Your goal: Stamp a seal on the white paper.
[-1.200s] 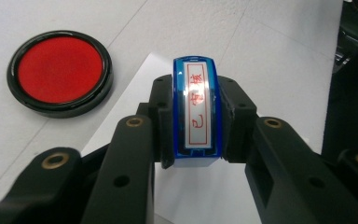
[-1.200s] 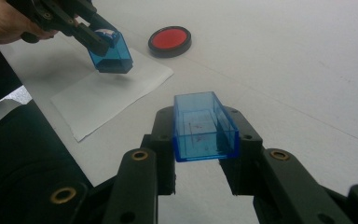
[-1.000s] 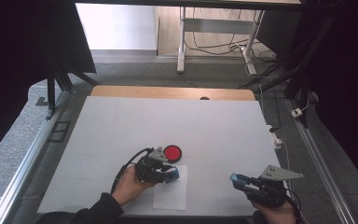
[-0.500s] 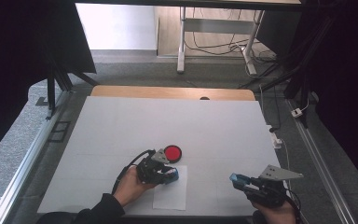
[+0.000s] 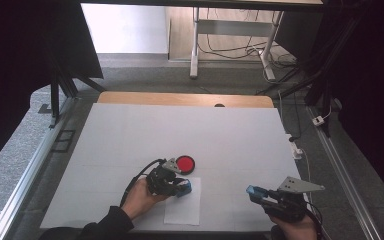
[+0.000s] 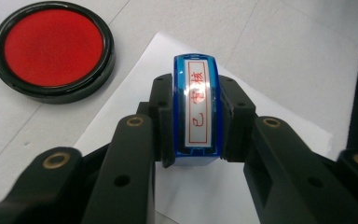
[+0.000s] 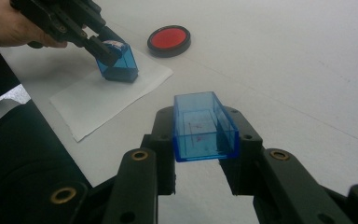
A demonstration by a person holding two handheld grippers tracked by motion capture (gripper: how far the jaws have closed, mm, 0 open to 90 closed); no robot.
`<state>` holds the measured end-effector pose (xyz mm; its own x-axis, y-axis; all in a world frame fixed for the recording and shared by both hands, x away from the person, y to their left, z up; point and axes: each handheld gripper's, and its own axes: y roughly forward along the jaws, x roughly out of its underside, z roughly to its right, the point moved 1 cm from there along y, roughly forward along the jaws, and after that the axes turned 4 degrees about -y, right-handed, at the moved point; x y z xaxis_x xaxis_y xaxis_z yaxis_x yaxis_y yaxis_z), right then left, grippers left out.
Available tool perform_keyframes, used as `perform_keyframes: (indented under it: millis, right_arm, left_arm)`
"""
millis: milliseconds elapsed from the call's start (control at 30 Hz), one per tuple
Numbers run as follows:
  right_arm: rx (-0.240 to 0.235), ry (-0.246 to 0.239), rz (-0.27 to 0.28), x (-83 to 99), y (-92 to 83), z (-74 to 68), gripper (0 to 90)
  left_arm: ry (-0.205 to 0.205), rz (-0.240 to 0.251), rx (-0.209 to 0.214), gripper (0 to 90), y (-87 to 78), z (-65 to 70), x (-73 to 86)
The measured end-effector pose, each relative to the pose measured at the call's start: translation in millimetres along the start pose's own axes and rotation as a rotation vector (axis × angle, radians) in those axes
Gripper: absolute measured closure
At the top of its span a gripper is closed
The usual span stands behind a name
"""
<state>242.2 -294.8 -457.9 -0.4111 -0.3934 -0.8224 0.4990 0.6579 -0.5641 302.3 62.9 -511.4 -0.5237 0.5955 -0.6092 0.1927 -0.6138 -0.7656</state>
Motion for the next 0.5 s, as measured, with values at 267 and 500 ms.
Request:
perform_keyframes:
  millis: [267, 500]
  right_arm:
    - [0.003, 0.0, -0.003, -0.2, 0.1, 0.0, 68.6]
    - [0.002, 0.001, -0.002, -0.3, 0.5, -0.1, 68.6]
  left_arm:
    - [0.063, -0.027, -0.076, 70.3, 0.9, 12.7, -2.3]
    - [0.047, -0.028, -0.067, 70.3, 1.0, 11.2, -2.7]
